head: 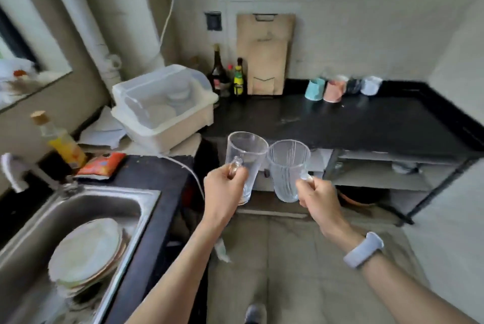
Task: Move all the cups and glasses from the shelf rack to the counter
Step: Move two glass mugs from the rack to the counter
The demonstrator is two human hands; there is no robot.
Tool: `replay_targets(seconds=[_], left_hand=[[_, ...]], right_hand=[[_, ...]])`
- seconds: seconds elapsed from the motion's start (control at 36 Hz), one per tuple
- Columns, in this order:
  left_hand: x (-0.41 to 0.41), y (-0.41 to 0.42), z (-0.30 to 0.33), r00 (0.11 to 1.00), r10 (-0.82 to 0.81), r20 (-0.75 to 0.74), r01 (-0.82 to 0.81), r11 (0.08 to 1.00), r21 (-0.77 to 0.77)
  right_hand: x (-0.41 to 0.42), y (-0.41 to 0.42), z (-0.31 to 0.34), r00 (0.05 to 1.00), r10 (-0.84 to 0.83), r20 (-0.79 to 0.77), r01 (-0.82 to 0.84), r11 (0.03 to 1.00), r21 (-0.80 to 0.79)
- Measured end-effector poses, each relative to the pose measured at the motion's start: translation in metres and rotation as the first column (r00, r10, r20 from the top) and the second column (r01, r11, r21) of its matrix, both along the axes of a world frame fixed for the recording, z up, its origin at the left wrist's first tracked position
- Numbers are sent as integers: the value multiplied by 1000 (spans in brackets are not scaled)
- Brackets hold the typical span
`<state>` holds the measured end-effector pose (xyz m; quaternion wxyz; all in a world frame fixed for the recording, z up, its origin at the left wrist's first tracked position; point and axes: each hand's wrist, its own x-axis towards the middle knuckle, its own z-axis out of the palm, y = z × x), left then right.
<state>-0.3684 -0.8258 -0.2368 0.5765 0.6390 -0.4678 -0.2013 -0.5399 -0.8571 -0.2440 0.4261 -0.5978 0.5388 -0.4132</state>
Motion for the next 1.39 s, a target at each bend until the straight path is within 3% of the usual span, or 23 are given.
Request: replay_targets(seconds=[0.14, 0.33, 0.69, 1.25, 1.39], left_hand=[[-43, -102, -11, 989, -147, -10, 147, 989, 6], [-76, -245, -20, 956, -290, -36, 292, 955, 55], [-166, -450, -46, 903, -403, -146, 427, 876, 223], [-341, -762, -153, 900, -400, -172, 435, 798, 418], [-362, -808, -175, 916, -380, -128, 399, 834, 380]], right_hand=[[-44, -79, -11, 986, -167, 28, 166, 986, 26], [-83, -208, -14, 963, -267, 12, 266, 962, 63], [-168, -363, -37, 894, -448, -23, 446, 883, 147], [-328, -707, -144, 899, -431, -77, 431, 841, 328], [-344, -756, -164, 901, -432, -27, 415, 845, 336]])
